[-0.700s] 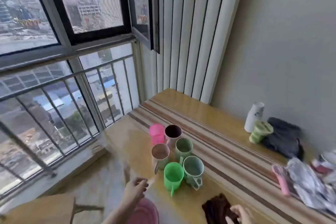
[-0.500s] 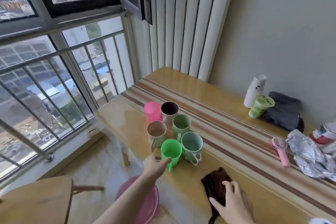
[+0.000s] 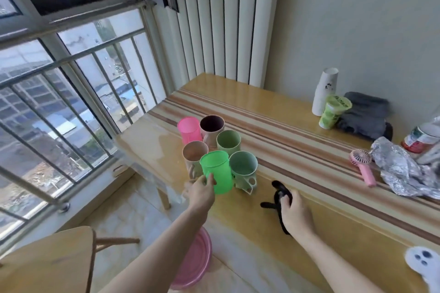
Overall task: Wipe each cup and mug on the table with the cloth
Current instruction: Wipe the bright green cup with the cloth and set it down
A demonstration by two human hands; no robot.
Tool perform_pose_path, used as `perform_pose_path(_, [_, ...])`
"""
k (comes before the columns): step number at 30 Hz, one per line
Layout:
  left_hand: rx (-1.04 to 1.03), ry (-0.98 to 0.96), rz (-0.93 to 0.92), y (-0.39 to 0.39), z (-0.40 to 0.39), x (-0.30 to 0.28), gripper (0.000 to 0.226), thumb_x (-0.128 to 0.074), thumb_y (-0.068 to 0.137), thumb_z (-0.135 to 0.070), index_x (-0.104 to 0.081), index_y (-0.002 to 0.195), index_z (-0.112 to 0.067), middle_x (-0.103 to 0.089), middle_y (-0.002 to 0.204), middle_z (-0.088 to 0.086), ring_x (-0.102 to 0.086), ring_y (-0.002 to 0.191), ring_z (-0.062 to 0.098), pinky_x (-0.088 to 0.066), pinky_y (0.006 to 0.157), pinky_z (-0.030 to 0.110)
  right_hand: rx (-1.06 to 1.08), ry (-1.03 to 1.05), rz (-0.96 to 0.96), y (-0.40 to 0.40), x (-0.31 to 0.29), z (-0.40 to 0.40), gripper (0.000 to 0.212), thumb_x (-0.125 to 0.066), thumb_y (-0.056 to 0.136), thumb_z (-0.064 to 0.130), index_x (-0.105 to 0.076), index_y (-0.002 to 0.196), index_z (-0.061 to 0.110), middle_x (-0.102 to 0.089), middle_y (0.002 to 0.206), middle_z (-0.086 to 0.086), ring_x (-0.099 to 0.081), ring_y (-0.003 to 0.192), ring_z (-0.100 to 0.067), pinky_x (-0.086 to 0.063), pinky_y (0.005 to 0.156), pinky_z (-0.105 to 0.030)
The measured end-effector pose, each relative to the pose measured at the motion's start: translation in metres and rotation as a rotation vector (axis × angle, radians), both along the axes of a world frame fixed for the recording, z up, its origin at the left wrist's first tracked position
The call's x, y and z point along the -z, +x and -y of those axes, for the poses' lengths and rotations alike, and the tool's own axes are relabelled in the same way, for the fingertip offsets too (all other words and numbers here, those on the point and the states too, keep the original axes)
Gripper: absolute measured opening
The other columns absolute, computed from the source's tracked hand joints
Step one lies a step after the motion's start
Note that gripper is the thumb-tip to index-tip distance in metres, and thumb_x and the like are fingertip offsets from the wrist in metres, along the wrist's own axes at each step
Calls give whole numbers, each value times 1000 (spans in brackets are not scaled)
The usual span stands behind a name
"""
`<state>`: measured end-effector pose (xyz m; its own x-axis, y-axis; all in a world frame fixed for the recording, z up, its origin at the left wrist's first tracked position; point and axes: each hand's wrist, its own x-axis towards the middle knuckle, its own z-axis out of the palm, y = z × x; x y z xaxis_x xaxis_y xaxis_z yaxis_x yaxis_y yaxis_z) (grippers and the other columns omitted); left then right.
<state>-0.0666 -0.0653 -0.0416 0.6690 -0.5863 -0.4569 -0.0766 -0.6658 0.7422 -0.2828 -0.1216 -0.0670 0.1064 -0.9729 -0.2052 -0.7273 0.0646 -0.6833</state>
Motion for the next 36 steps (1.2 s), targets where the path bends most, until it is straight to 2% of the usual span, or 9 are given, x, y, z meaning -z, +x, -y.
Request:
perform_pose_path(3, [-68, -212, -79, 6, 4, -40, 46, -34, 106, -43, -68, 108, -12, -51, 135, 11, -52, 124, 27, -43, 110, 43, 89, 93, 304, 12, -68, 9, 23, -35, 103, 28, -48, 99, 9, -53, 84, -4, -51, 74, -23, -33, 56, -32])
perform_pose_path(7, [-96, -437, -123, 11, 7, -128, 47, -34, 107, -40, -66, 116, -7, -63, 128, 19, -60, 118, 45, -55, 84, 51, 106, -8, 679, 30, -179, -3, 30, -40, 103, 32, -48, 125, 13, -53, 117, -2, -48, 113, -18, -40, 92, -34])
perform_pose_path(10, [-42, -589, -138, 15, 10, -199, 46, -34, 108, -35, -67, 108, -3, -70, 110, 23, -66, 96, 32, -53, 84, 43, -87, -394, 776, 48, -240, -15, 22, -42, 90, 48, -54, 101, 33, -60, 102, -10, -59, 102, -28, -45, 80, -18])
perform_pose_path(12, [5, -655, -100, 12, 11, -244, 48, -36, 104, -45, -64, 113, -6, -70, 111, 21, -66, 95, 30, -55, 86, 45, -226, -557, 806, 63, -263, -17, 16, -45, 93, 37, -52, 106, 42, -57, 121, -3, -56, 117, -16, -43, 90, -9])
perform_pose_path(14, [40, -701, 16, 7, 10, -283, 41, -40, 98, -53, -60, 102, -18, -68, 100, 13, -66, 92, 31, -55, 87, 54, -375, -645, 830, 79, -277, -18, 24, -49, 96, 22, -51, 117, 33, -46, 143, 6, -48, 131, -9, -42, 98, -11])
perform_pose_path(17, [39, -749, 186, 6, 6, -322, 25, -44, 102, -44, -49, 93, -22, -62, 86, 9, -60, 82, 28, -53, 79, 48, -453, -732, 846, 102, -287, -21, 33, -51, 95, 23, -47, 127, 22, -32, 158, 8, -35, 144, -13, -38, 109, -19])
perform_pose_path(22, [31, -785, 368, 3, -3, -347, 22, -40, 102, -47, -45, 102, -26, -69, 81, 27, -68, 72, 41, -58, 75, 56, -361, -885, 876, 122, -303, -15, 39, -45, 95, 26, -42, 134, 29, -34, 158, 4, -31, 147, -18, -33, 116, -32])
perform_pose_path(28, [42, -771, 435, 1, -3, -355, 15, -39, 106, -35, -43, 98, -23, -52, 61, 3, -44, 50, 17, -36, 51, 32, -161, -693, 991, 118, -345, 7, 45, -36, 96, 40, -51, 136, 26, -63, 132, -1, -59, 123, -21, -46, 97, -18])
perform_pose_path(36, [-48, -772, 337, -4, 0, -367, 20, -40, 106, -35, -44, 101, -16, -53, 67, 1, -48, 57, 14, -36, 52, 31, -413, -1065, 618, 112, -335, -21, 44, -39, 99, 24, -47, 142, 20, -32, 160, 2, -21, 151, -23, -24, 120, -35])
